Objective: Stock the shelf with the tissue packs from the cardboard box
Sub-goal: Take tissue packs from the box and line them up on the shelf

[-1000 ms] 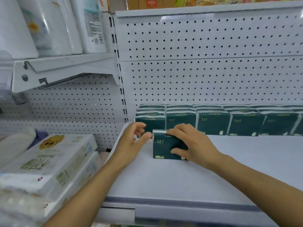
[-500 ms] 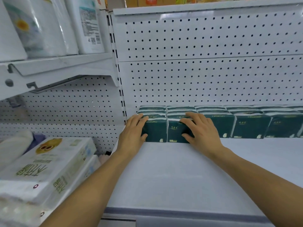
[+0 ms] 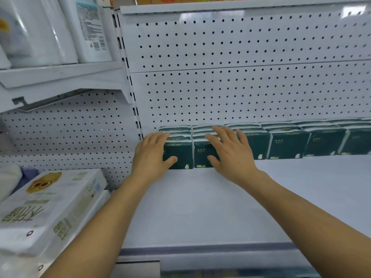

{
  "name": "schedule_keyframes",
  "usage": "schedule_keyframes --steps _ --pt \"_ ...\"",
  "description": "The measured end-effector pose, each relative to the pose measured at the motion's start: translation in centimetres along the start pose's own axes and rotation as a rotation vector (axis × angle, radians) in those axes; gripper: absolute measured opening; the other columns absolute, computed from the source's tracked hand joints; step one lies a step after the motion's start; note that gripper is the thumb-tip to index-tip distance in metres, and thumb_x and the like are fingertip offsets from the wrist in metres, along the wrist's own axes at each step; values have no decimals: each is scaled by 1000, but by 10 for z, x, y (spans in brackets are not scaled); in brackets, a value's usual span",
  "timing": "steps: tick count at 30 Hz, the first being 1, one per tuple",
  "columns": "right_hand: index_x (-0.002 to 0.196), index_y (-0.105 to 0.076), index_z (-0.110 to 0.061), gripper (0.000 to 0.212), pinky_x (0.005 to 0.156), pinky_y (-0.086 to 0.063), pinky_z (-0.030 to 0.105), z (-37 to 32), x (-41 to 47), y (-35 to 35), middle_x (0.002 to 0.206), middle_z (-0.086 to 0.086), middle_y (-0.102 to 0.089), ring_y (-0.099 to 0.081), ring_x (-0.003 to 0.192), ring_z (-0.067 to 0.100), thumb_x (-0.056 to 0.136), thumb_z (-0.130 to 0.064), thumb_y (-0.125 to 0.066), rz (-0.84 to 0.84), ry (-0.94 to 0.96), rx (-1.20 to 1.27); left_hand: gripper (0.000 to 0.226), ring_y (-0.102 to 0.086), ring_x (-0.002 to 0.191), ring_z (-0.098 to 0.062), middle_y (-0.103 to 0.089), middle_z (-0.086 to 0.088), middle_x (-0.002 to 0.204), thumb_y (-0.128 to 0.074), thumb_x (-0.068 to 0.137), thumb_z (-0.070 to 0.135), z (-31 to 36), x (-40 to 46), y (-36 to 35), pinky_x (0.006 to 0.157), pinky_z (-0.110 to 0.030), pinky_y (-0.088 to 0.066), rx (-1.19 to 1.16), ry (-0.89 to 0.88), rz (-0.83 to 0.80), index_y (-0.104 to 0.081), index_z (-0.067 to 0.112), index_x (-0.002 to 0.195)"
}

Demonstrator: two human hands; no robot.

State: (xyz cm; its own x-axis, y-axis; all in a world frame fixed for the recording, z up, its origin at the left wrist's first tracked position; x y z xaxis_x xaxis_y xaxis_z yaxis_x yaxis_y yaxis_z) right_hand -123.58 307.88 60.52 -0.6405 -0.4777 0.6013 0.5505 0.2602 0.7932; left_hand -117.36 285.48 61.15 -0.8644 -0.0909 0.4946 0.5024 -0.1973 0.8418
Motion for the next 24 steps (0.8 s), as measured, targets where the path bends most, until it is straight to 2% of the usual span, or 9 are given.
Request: schedule_keyframes --steps 1,3,7,12,18,20,24 --pt "138 -48 -22 57 114 -20 53 -3 -4 9 152 5 -37 -31 142 28 86 -38 -66 23 -5 14 74 -24 143 -18 -33 2 155 -63 90 43 6 -6 6 117 -38 -18 2 -2 21 -28 21 152" --pt "137 -50 -21 57 112 -27 53 -11 -16 29 149 5 -42 -39 137 28 85 -38 -67 90 -9 49 77 -25 143 -18 -33 3 155 -63 90 45 18 -24 16 118 -40 -16 19 -29 78 -25 22 153" --pt "135 -51 -17 59 89 -48 45 -27 -54 58 136 6 -55 -57 116 29 82 -34 -71 204 16 140 75 -40 135 -25 -44 -3 149 -67 87 41 38 -74 26 112 -52 -32 86 -94 197 -32 22 150" --pt "138 -47 -17 55 81 -50 39 -44 -120 82 133 6 -57 -59 110 27 88 -35 -63 198 99 205 76 -49 123 -27 -51 -6 141 -72 84 35 61 -155 37 102 -49 -43 77 -71 254 -35 20 149" --pt "138 -46 -16 51 83 -48 39 -68 -212 101 133 7 -56 -56 113 28 91 -37 -48 132 213 279 70 -48 126 -26 -50 -5 141 -64 90 37 92 -271 42 102 -47 -44 53 11 186 -33 20 150" --pt "137 -48 -15 51 82 -49 41 -80 -239 101 133 8 -56 -56 113 29 92 -38 -46 87 241 289 68 -47 129 -26 -48 -6 144 -58 92 42 94 -309 40 103 -47 -42 83 43 133 -32 20 151" --pt "138 -48 -15 52 87 -48 43 -111 -288 93 134 8 -55 -55 115 29 93 -41 -47 -30 278 316 70 -44 128 -24 -47 -5 143 -60 90 46 90 -379 41 101 -44 -44 123 135 44 -32 21 150"
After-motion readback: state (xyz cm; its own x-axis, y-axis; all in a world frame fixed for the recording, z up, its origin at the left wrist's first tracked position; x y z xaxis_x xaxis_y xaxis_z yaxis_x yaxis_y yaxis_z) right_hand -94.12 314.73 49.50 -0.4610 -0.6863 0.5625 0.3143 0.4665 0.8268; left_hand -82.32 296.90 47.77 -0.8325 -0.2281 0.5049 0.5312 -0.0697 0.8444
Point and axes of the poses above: each hand's wrist, its own x-axis towards the middle knuckle, its own y-axis out of the back of the hand, z = x × y, the point moved 1 cm from there along x, towards the middle knuckle
